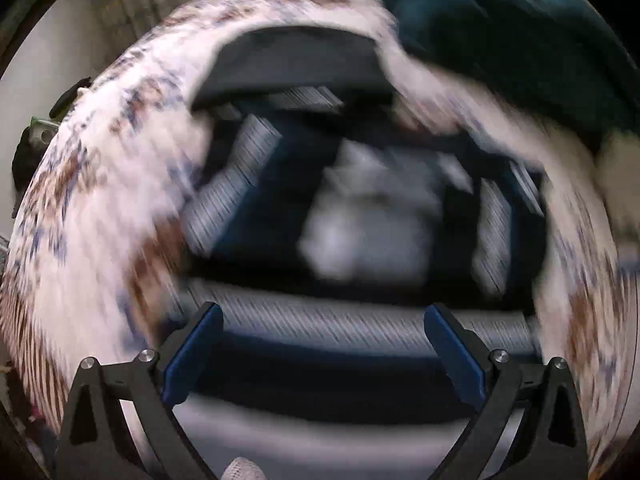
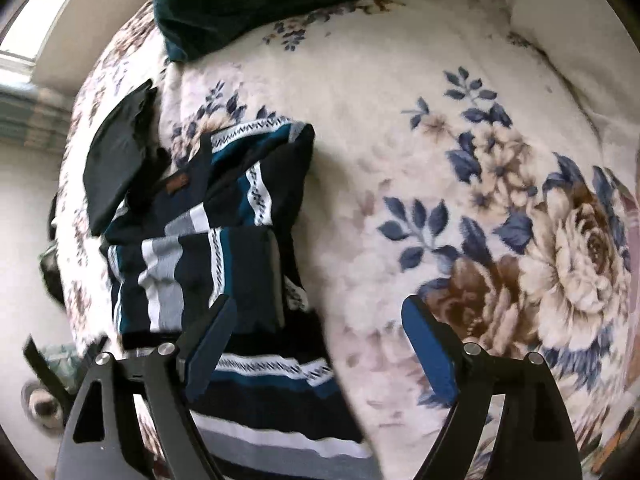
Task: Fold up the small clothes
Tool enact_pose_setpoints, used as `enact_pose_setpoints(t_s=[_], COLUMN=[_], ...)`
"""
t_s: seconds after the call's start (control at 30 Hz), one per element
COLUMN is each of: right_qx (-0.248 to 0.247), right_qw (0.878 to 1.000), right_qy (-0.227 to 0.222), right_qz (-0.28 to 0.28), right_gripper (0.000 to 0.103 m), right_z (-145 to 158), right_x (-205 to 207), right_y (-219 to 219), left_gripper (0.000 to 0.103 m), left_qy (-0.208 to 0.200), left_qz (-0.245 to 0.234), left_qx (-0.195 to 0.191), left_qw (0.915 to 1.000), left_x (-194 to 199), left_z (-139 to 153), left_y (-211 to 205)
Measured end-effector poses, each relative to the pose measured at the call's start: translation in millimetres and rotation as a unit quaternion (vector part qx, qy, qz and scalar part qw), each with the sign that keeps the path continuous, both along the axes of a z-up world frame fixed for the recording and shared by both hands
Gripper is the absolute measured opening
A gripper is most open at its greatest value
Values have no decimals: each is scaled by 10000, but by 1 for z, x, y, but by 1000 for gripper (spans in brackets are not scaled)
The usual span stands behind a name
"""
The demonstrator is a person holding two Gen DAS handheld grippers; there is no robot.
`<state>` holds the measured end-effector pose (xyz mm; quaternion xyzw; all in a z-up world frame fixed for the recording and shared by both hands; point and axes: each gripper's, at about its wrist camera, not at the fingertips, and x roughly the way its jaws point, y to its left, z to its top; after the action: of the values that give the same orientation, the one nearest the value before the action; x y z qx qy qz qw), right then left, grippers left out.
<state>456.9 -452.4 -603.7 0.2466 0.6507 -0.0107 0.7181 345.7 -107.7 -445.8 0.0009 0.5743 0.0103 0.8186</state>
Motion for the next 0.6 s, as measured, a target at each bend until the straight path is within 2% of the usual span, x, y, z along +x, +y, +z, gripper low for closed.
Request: enact_pose_setpoints(t_s=[0.07,0.17,0.2,0.27,0.33,0.43,0.53,0.57,0.6], right_qx=[110,107,96,8,-71,-105,14,129,324], right_qw=[9996,9982,9975,9964,9954,9944,9944,9943,9939], right_qy=[98,135,152,190,265,353,388,366,317], right_qz=[233,580,686,831,915,987,984,996,1006], right_gripper=[87,87,87,87,87,87,87,87,87], right_z=[-7,-9,-9,-10,-14,-24,-37,-41,-47], right_x=[-7,-21,-25,-35,-43,-49,-45,-42,-36], right_y=[-14,-36,-44,-61,-75,-90,-95,-94,-90], left_gripper=[103,103,103,103,103,103,102,93,74], left_qy=[348,978,1168,1333,1376,1552,1454,1411,1352], left_qz=[-146,-470,-652,-1000,-1366,-1457,-1300,-1200,-1120], left_qx=[6,-282,-207,51,548,916,738,582,472], left_qw=[9993,9937,9908,9860,9795,9728,9780,9810,9833], left_x=[-48,-114,-142,-173,-201,-218,-213,-209,-209], left_z=[-13,-41,-53,-70,-91,-121,-128,-126,-122], left_y=[-54,-137,-172,-210,-240,-251,-240,-234,-226])
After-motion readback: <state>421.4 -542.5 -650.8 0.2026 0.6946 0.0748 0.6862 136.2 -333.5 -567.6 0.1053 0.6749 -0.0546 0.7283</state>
